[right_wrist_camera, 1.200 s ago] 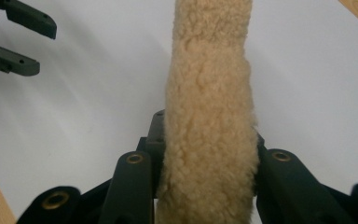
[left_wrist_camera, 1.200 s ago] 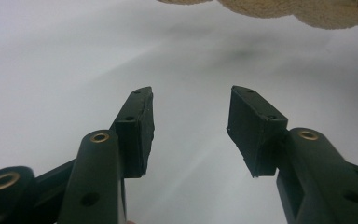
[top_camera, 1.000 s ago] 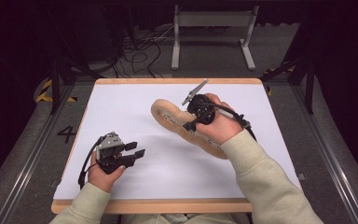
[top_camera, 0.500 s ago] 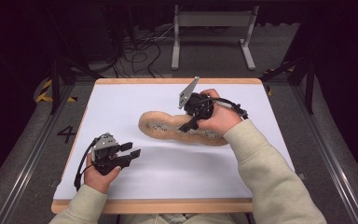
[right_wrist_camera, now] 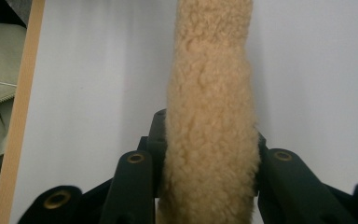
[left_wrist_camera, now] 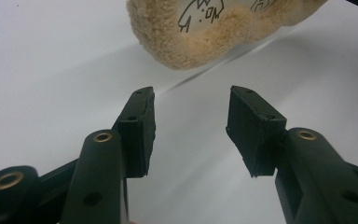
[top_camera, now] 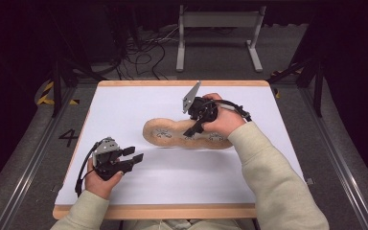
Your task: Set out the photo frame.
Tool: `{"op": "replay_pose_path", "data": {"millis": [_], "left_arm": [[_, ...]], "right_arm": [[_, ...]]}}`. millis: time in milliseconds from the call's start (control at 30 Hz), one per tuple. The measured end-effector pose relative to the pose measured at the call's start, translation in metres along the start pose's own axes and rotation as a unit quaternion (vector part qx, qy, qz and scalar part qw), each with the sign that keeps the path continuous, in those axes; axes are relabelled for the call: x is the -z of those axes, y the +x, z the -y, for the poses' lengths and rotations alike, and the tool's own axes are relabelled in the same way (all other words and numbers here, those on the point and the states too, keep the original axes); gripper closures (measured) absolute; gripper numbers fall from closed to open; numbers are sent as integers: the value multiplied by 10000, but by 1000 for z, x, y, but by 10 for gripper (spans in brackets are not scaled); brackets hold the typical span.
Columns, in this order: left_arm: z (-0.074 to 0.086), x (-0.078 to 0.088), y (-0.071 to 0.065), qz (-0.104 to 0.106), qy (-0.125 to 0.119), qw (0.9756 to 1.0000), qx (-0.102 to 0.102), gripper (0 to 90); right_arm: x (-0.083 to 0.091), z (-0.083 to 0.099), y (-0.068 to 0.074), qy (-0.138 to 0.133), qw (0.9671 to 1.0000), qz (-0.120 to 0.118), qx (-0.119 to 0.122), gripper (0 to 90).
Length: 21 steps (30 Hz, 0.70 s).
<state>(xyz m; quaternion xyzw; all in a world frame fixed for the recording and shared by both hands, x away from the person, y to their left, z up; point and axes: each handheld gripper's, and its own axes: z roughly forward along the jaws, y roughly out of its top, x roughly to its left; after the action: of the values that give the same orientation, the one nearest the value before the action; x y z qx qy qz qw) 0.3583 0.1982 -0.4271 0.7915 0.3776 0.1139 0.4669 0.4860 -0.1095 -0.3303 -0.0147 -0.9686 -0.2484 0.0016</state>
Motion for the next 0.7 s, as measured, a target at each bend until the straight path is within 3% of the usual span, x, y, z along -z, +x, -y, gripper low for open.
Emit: {"op": "replay_pose_path", "data": {"millis": [600, 700], "left_arm": [[-3, -4, 0, 67, 11, 10000, -6, 520], [-3, -5, 0, 70, 10, 10000, -20, 521]], "right_arm": [[-18, 13, -7, -148, 9992, -330, 146, 666], [-19, 14, -7, -123, 9993, -346, 80, 666]]}}
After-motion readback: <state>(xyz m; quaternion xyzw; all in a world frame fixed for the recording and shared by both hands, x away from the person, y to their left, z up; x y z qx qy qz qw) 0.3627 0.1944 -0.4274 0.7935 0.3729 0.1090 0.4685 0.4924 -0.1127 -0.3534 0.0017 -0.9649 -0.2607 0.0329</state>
